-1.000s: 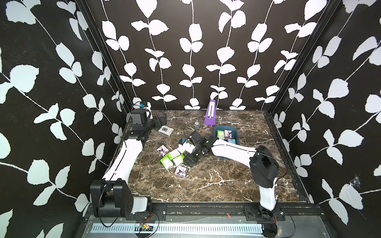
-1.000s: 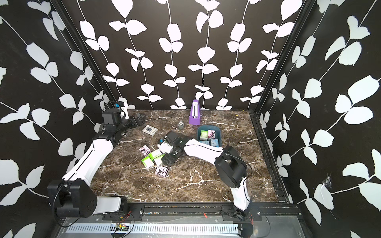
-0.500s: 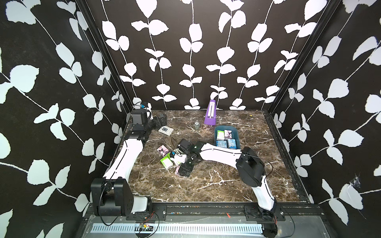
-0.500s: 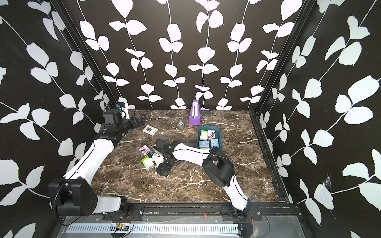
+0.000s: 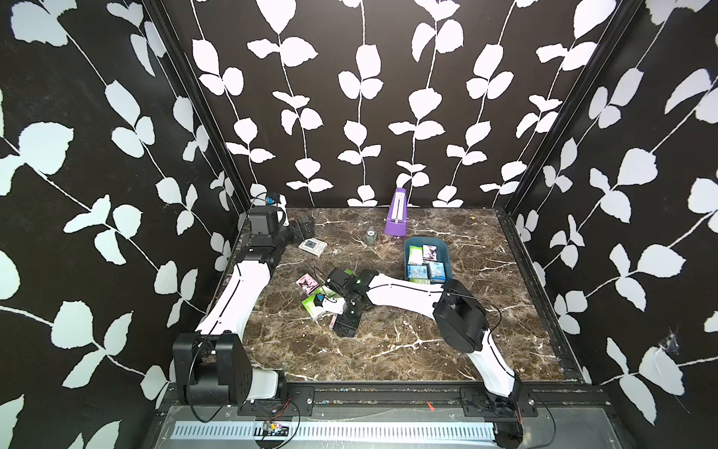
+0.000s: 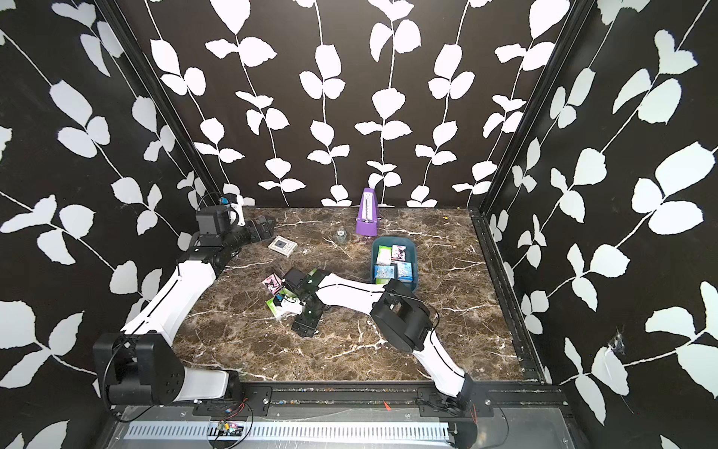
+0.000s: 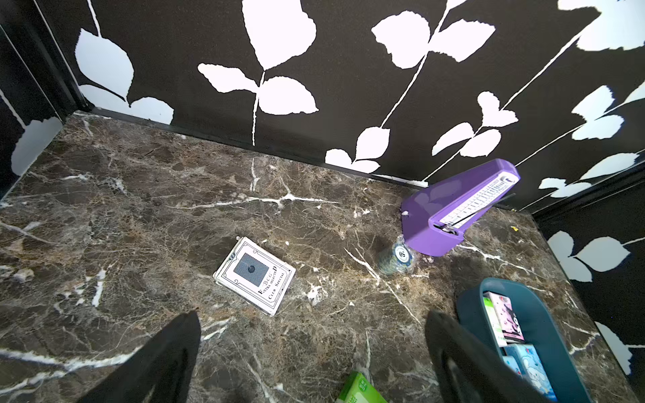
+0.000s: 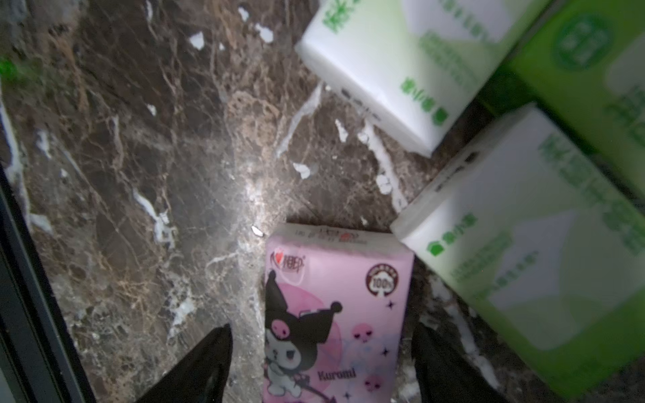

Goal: Put the pocket tissues into the storage box
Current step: Pick up the pocket tissues from the center of the board.

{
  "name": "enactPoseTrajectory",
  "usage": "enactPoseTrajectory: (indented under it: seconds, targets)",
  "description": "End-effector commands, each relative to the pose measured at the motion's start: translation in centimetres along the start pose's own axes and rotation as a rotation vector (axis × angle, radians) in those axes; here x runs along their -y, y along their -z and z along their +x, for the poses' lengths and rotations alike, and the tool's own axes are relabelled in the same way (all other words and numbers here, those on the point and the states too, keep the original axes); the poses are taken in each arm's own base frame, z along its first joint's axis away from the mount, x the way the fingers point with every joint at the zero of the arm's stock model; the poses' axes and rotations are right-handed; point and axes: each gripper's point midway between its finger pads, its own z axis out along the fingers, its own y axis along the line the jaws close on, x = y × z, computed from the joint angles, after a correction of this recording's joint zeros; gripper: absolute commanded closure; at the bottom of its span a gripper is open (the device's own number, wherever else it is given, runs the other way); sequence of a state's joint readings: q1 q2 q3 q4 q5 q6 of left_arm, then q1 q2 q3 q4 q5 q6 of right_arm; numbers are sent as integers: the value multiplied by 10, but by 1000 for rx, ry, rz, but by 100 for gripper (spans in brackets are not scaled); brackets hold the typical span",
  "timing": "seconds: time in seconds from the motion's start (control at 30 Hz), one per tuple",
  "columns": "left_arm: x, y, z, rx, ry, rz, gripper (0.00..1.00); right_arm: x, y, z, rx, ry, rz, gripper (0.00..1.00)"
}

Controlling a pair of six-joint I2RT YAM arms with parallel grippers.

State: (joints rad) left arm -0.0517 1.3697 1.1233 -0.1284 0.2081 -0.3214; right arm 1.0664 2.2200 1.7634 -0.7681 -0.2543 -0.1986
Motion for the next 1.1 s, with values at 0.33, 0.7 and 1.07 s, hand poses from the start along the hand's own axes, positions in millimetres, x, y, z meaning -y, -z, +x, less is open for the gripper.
enactPoseTrajectory:
  seconds: [0.33, 0.7, 1.07]
  targets:
    - [-3, 7, -11, 34, -19, -16, 1, 13, -3, 6, -76, 11, 75, 51]
    - [-1, 5, -12, 40, -6, -4, 1, 45, 78, -12, 189, -162, 121, 53]
    - [-1, 7, -11, 42, -17, -6, 1, 140, 154, 62, 367, -524, 273, 55]
